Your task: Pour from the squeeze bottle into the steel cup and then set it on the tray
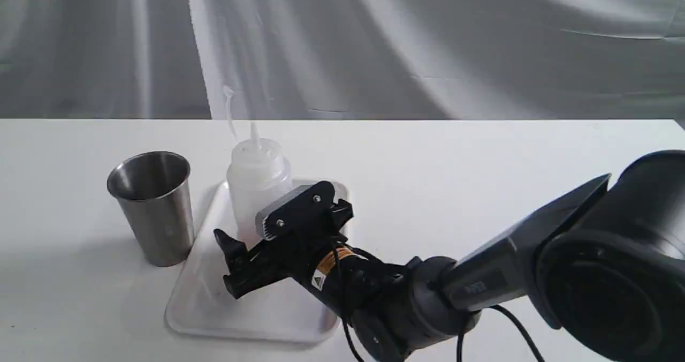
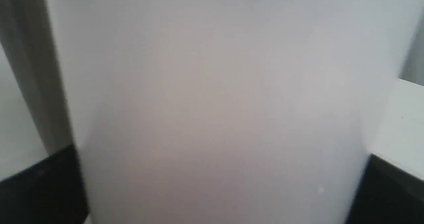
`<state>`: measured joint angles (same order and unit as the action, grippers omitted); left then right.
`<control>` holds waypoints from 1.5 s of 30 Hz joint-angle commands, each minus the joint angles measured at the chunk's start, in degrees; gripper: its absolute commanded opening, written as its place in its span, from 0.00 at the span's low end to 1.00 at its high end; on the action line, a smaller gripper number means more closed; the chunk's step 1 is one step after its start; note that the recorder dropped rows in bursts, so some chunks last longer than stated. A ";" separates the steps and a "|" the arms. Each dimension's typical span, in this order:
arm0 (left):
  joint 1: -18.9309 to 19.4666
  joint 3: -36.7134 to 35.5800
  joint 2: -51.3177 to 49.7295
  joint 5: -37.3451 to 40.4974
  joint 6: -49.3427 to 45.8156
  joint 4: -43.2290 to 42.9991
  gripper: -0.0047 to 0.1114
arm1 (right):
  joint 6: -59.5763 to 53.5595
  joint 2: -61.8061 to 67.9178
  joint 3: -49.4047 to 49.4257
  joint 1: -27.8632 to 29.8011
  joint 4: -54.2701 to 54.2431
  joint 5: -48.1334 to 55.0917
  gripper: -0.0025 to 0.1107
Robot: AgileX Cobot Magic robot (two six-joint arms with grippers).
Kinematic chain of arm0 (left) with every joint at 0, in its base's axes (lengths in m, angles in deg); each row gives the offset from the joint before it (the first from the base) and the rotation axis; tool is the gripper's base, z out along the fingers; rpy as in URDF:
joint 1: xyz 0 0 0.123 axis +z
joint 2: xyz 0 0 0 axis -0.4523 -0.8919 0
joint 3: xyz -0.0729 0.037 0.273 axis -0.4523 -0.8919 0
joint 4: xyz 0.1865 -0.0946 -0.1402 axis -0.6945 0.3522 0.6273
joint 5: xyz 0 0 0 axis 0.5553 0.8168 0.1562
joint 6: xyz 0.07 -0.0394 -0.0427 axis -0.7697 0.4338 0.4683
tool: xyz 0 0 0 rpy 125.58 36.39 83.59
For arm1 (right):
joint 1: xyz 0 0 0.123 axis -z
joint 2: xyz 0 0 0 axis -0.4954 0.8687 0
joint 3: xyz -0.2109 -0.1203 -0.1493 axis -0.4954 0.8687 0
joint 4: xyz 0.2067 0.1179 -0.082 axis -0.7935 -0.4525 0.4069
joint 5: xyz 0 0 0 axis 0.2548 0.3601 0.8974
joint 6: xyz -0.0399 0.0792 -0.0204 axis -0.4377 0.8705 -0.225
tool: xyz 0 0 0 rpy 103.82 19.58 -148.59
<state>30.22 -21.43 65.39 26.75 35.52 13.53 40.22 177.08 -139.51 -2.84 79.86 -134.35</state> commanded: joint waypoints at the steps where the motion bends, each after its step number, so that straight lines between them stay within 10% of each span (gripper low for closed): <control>1: -0.27 -0.25 0.15 -0.41 0.01 -0.02 0.11 | 0.94 -0.18 -0.24 -0.16 0.19 0.26 0.86; 45: -0.27 -0.25 0.15 -0.41 0.14 -0.02 0.11 | -1.16 -9.06 13.82 -0.16 0.34 -3.12 0.90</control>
<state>30.22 -21.43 65.39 26.75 35.52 13.53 40.13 169.56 -126.92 -2.84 79.82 -136.44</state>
